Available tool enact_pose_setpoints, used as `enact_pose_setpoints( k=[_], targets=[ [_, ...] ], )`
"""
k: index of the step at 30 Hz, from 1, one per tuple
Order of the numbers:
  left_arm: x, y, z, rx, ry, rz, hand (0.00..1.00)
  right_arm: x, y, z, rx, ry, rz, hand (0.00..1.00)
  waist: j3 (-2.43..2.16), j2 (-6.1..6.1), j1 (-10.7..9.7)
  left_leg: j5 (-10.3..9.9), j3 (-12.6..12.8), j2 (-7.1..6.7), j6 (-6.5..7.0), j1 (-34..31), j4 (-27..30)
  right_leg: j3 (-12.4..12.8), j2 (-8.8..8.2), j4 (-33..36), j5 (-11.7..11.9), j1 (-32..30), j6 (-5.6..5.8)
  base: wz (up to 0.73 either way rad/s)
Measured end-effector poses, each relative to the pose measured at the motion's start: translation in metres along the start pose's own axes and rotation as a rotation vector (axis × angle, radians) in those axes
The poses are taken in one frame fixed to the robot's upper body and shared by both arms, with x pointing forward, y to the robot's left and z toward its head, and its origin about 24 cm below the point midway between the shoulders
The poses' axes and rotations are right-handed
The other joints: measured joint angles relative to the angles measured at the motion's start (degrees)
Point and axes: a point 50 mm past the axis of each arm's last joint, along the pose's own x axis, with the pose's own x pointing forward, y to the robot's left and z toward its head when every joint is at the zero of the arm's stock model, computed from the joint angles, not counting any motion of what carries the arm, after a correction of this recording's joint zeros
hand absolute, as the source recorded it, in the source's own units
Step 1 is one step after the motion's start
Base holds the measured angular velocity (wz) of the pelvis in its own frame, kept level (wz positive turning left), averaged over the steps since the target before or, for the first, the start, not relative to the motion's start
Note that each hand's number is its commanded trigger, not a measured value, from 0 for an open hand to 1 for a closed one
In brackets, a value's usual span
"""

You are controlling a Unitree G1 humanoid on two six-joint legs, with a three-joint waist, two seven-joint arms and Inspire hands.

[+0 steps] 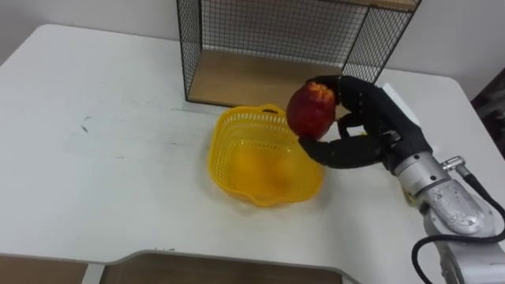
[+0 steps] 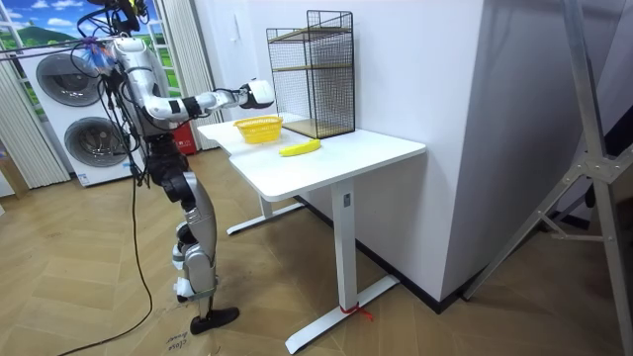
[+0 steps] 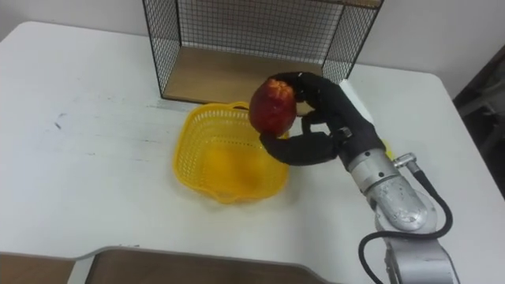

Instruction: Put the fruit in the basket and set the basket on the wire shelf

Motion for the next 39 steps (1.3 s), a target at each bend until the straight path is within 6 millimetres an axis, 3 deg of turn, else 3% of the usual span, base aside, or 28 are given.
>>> enact_pose_setpoints(
  k=[1, 2, 3, 13, 22, 28, 34, 39],
  targets=[
    [0.0001, 0.0001, 0.0003, 0.0, -0.001, 0.0, 0.0, 0.0003, 0.0015, 0.0013, -0.007, -0.004, 0.013, 0.56, 0.03, 0.01, 0.3, 0.0, 0.0, 0.0, 0.0, 0.0, 0.0, 0.0, 0.0, 0.0, 0.0, 0.0, 0.0, 0.0],
    [0.0001, 0.0002, 0.0004, 0.0, -0.001, 0.0, 0.0, 0.0003, 0.0019, 0.0015, -0.012, -0.004, 0.022, 0.06, 0.04, 0.02, 0.7, 0.0, 0.0, 0.0, 0.0, 0.0, -0.1, 0.0, 0.01, 0.0, 0.0, 0.0, 0.0, 0.0],
    [0.0001, 0.0002, 0.0004, 0.0, -0.001, 0.0, 0.0, 0.0003, 0.0021, 0.0015, -0.013, -0.003, 0.025, 0.0, 0.04, 0.02, 0.8, 0.0, 0.0, 0.0, 0.0, 0.0, -0.1, 0.0, 0.01, 0.0, 0.0, 0.0, 0.0, 0.0],
    [0.0, -0.0028, 0.0022, 0.04, -0.01, -0.011, 0.0, 0.0016, 0.0079, 0.0067, -0.024, -0.021, 0.06, 0.0, 0.48, 0.69, 0.9, 0.0, -0.2, 0.0, 0.0, -0.1, -0.1, -0.1, 0.02, -0.1, 0.0, 0.0, 0.0, 0.0],
    [-0.0001, -0.0038, 0.0025, 0.057, -0.009, -0.015, 0.0, 0.002, 0.0096, 0.0059, -0.021, -0.013, 0.068, 0.0, 0.29, 0.82, 0.7, 0.0, -0.2, 0.0, 0.0, -0.1, 0.0, 0.0, 0.01, 0.0, 0.0, 0.0, 0.0, 0.0],
    [-0.0003, -0.0048, 0.0013, 0.069, 0.002, -0.017, 0.0, 0.002, 0.01, 0.005, -0.018, -0.003, 0.075, 0.0, -0.32, 0.87, 0.7, 0.0, -0.2, 0.0, 0.0, -0.1, 0.1, 0.0, 0.01, 0.0, 0.0, 0.0, -0.01, 0.0],
    [-0.0003, -0.0051, 0.0015, 0.075, 0.001, -0.017, 0.0, 0.002, 0.0102, 0.0047, -0.017, -0.001, 0.076, 0.0, -0.28, 0.88, 0.7, 0.0, -0.2, 0.0, 0.0, -0.1, 0.1, 0.0, 0.0, 0.0, 0.0, 0.1, -0.01, 0.0],
    [-0.0001, -0.0048, 0.0025, 0.075, -0.002, -0.017, 0.0, 0.002, 0.0102, 0.0047, -0.014, -0.001, 0.075, 0.0, 0.03, 0.83, 0.7, 0.0, -0.2, 0.0, 0.0, -0.1, 0.0, 0.0, 0.01, 0.0, 0.0, 0.1, -0.01, 0.0]
  ],
)
